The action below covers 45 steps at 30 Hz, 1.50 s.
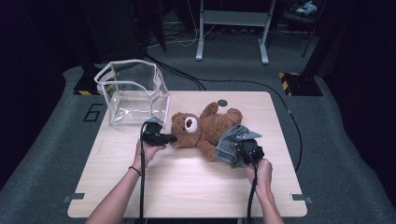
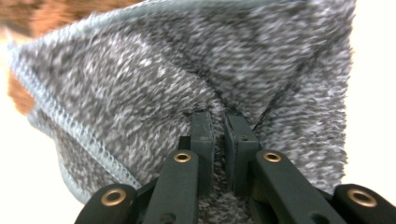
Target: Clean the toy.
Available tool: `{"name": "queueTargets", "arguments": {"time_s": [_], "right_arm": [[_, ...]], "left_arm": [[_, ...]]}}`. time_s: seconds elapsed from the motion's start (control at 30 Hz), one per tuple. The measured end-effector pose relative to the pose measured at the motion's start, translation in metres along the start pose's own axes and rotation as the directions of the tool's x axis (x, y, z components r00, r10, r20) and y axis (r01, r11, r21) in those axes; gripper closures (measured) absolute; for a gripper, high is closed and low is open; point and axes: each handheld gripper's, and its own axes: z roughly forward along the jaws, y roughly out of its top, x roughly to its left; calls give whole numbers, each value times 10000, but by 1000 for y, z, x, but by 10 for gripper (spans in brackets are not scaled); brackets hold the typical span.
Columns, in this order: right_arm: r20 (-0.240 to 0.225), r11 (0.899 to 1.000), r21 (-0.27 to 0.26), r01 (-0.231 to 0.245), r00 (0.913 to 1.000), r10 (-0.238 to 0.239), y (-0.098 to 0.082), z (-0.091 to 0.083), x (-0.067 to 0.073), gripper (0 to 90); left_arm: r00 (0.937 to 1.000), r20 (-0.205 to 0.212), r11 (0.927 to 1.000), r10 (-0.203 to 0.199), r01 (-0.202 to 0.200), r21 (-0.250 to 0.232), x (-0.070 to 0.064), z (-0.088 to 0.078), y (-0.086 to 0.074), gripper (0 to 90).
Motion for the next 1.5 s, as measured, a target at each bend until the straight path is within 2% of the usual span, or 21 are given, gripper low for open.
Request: {"name": "queueTargets", "arguments": {"time_s": [0.23, 0.37, 0.47, 0.53, 0.63, 0.77, 0.87, 0.97, 1.03, 1.13, 1.2, 1.3, 1.37, 1.43, 1.5], "right_arm": [[612, 9982, 233, -550, 9967, 535, -16, -4, -30, 840], [1050, 9948, 472, -900, 9909, 846, -26, -5, -46, 840], [1218, 9928, 481, -1100, 9871, 1035, -34, -7, -57, 840], [1301, 9903, 503, -1296, 9839, 1222, -38, -8, -63, 840], [1351, 9895, 515, -1352, 9826, 1272, -42, -7, -68, 840], [1148, 9910, 212, -1321, 9850, 1289, -39, -10, -65, 839], [800, 9933, -109, -1148, 9901, 1153, -29, -12, -57, 838], [479, 9945, -207, -1029, 9934, 1038, -22, -10, -49, 838], [487, 9965, -176, -816, 9954, 824, -19, -7, -44, 836], [441, 9953, -205, -947, 9944, 955, -20, -6, -45, 836], [398, 9931, -216, -1151, 9925, 1159, -23, -7, -48, 836], [477, 9929, -191, -1178, 9918, 1186, -27, -9, -51, 836], [517, 9926, -198, -1200, 9913, 1208, -29, -10, -53, 836], [523, 9909, -225, -1325, 9897, 1335, -30, -12, -54, 836], [573, 9907, -233, -1338, 9892, 1349, -32, -13, -55, 836]], "left_arm": [[10000, -21, 10000, -35, 35, 21, 1, 0, 0, 809], [10000, -61, 10000, -32, 32, 33, 3, -2, 0, 808], [9998, -85, 9998, -188, 189, 35, 5, -3, -1, 808], [9998, -131, 9999, -165, 165, 11, 6, -4, 0, 808], [9997, -179, 9999, -164, 165, 38, 6, -5, 1, 807], [9997, -199, 9998, -173, 173, 21, 6, -4, 2, 807], [9996, -204, 9998, -180, 181, 55, 7, -5, 2, 807], [9995, -276, 9999, -156, 158, 62, 10, -7, 3, 807], [9994, -315, 9999, -130, 132, 46, 13, -9, 2, 806], [9990, -365, 9996, -276, 277, 21, 14, -12, 0, 794], [9983, -454, 9993, -362, 361, -38, 13, -12, 0, 722], [9974, -548, 9988, -478, 475, -74, 6, -15, -1, 532], [9963, -654, 9981, -561, 544, -273, -2, -19, -2, 424], [9951, -758, 9970, -641, 605, -488, -14, -22, -4, 357], [9949, -880, 9977, -495, 451, -511, -26, -23, -7, 289]]}}
